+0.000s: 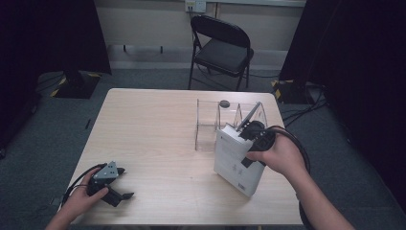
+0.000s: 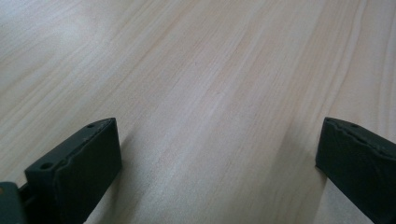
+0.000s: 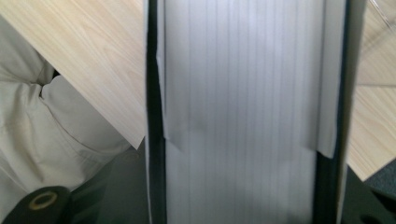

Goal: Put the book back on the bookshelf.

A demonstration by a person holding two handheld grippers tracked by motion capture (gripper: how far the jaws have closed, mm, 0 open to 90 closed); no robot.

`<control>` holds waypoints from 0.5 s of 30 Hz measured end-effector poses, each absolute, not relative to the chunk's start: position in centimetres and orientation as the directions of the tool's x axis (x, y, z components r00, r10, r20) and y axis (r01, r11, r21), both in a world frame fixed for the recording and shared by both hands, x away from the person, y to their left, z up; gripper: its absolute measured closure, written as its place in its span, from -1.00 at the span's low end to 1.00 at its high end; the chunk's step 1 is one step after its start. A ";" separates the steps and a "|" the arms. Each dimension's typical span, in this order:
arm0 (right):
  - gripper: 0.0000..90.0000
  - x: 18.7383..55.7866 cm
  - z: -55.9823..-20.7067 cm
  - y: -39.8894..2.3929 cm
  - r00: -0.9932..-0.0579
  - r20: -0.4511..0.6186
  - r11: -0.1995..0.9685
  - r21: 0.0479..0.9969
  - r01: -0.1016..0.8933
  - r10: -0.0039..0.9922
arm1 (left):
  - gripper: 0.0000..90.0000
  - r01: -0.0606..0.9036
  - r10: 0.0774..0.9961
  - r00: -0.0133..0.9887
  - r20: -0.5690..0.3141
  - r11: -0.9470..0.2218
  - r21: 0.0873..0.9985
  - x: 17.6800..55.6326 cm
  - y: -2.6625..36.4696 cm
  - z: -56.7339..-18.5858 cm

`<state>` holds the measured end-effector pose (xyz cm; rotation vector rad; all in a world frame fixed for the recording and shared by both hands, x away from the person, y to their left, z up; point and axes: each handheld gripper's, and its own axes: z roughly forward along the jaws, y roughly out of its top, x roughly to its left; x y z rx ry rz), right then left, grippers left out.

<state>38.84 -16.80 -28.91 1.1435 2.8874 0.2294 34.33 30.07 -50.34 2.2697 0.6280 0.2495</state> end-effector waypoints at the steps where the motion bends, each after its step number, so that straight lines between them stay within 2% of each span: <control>1: 0.17 38.9 -28.9 -17.1 -0.725 0.029 0.714 0.147 0.684 0.688 | -1.00 0.365 0.511 0.860 -0.016 -0.593 0.718 34.3 30.1 -50.4; 15: 0.17 38.2 -28.7 -19.8 -0.680 0.037 0.669 0.144 0.729 0.733 | -1.00 0.361 0.510 0.860 -0.012 -0.590 0.722 34.3 30.1 -50.4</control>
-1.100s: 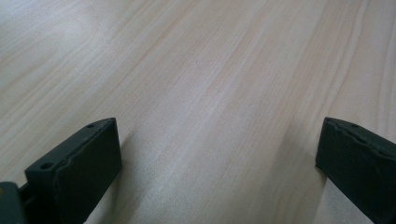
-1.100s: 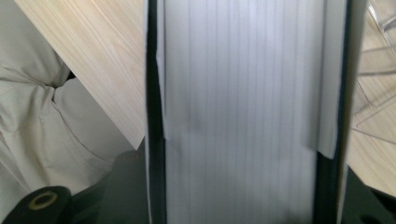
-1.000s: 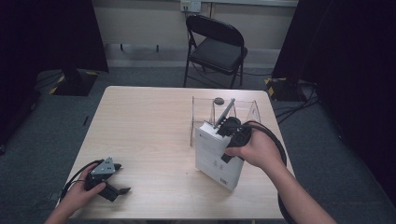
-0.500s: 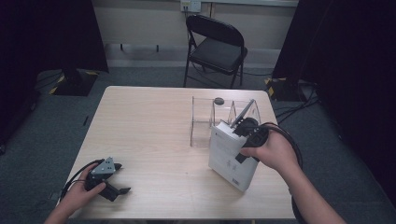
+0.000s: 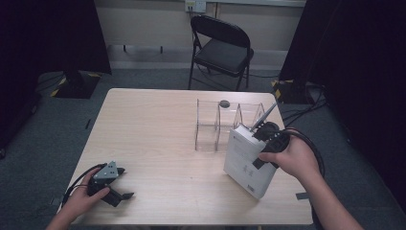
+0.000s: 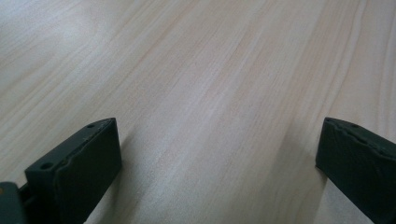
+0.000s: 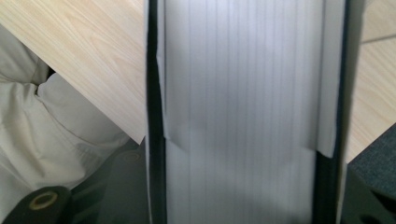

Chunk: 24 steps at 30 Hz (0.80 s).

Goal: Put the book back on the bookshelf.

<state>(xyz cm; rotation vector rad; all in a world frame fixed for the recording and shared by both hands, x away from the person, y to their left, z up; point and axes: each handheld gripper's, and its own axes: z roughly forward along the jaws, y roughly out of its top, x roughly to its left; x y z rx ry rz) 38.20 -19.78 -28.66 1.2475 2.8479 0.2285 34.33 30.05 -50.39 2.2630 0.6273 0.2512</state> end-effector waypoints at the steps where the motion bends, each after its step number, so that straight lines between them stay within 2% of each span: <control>1: 0.17 38.2 -28.7 -20.0 -0.684 0.032 0.674 0.142 0.725 0.729 | -1.00 0.360 0.510 0.860 -0.012 -0.590 0.722 34.3 30.0 -50.4; 24: 0.17 38.1 -28.8 -23.2 -0.620 0.027 0.611 0.148 0.778 0.784 | -1.00 0.361 0.509 0.861 -0.011 -0.595 0.718 34.3 30.1 -50.3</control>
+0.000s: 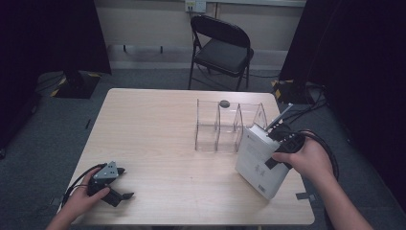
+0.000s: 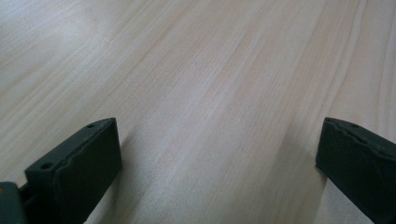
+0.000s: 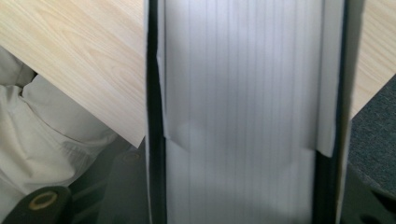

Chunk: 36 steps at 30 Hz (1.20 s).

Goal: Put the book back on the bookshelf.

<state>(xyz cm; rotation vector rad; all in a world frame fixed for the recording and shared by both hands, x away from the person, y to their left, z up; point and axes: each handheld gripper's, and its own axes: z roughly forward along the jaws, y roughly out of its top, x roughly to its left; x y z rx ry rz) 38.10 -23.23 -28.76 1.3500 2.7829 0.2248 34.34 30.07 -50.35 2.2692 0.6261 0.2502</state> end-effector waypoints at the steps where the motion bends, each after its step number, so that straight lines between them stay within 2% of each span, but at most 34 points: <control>1: 0.17 38.1 -28.8 -23.3 -0.618 0.025 0.608 0.148 0.780 0.786 | -1.00 0.365 0.511 0.860 -0.015 -0.593 0.718 34.3 30.1 -50.4; 8: 0.17 38.4 -29.1 -23.9 -0.605 0.019 0.598 0.126 0.792 0.796 | -1.00 0.361 0.509 0.861 -0.011 -0.595 0.718 34.3 30.1 -50.3; 36: 0.17 39.3 -28.7 -24.9 -0.540 0.031 0.531 0.143 0.835 0.841 | -1.00 0.368 0.515 0.857 -0.014 -0.594 0.716 34.2 30.1 -50.3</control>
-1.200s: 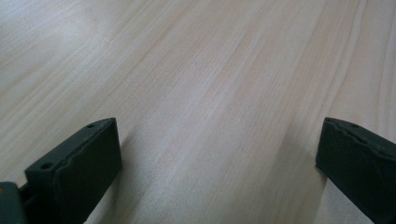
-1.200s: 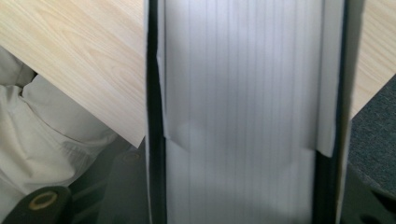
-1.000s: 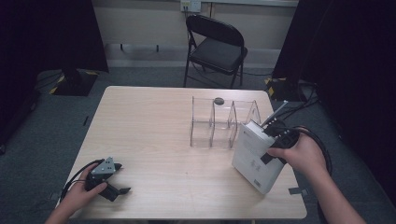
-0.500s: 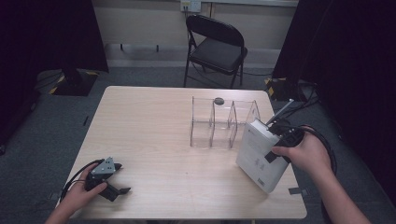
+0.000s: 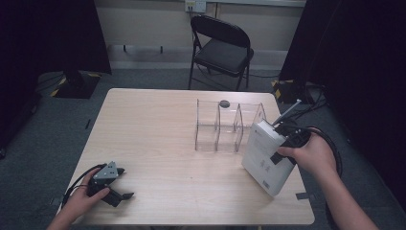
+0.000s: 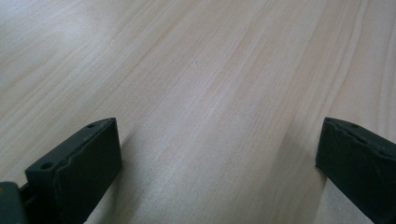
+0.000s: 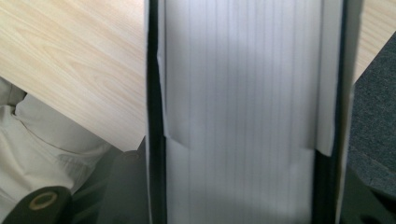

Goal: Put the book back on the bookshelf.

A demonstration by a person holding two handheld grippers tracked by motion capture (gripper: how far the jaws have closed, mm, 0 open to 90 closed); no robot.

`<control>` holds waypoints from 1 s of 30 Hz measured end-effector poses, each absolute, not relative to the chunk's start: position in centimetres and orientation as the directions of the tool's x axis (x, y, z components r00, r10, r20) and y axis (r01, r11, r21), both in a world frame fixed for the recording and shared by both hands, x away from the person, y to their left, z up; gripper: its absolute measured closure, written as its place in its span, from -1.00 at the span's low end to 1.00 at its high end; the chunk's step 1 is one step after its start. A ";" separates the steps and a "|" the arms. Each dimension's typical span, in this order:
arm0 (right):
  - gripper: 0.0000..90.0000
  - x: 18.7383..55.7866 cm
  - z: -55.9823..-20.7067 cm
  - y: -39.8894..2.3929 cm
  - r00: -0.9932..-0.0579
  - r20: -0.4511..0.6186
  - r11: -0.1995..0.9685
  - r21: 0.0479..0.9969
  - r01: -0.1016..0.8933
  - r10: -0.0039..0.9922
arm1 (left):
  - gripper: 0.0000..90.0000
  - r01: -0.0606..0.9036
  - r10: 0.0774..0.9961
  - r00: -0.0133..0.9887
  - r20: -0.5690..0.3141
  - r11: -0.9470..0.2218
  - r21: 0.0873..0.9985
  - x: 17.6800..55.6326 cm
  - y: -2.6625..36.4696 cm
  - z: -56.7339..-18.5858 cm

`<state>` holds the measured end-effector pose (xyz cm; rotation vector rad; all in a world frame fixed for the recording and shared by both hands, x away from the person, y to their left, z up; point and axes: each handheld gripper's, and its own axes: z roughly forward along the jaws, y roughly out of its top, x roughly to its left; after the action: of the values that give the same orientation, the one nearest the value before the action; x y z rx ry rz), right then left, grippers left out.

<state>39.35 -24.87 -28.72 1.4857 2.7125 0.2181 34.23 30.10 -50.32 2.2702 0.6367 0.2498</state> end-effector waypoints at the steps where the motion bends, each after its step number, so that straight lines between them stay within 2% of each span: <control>1: 0.17 39.4 -28.7 -24.9 -0.535 0.033 0.526 0.143 0.838 0.844 | -1.00 0.368 0.517 0.856 -0.014 -0.589 0.719 34.2 30.1 -50.4; 30: 0.17 42.2 -28.4 -24.0 -0.428 -0.005 0.424 0.150 0.893 0.904 | -1.00 0.368 0.515 0.857 -0.013 -0.594 0.716 34.2 30.1 -50.3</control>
<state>42.20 -23.99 -28.39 1.6312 2.5782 0.1895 34.23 30.11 -50.33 2.2703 0.6367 0.2512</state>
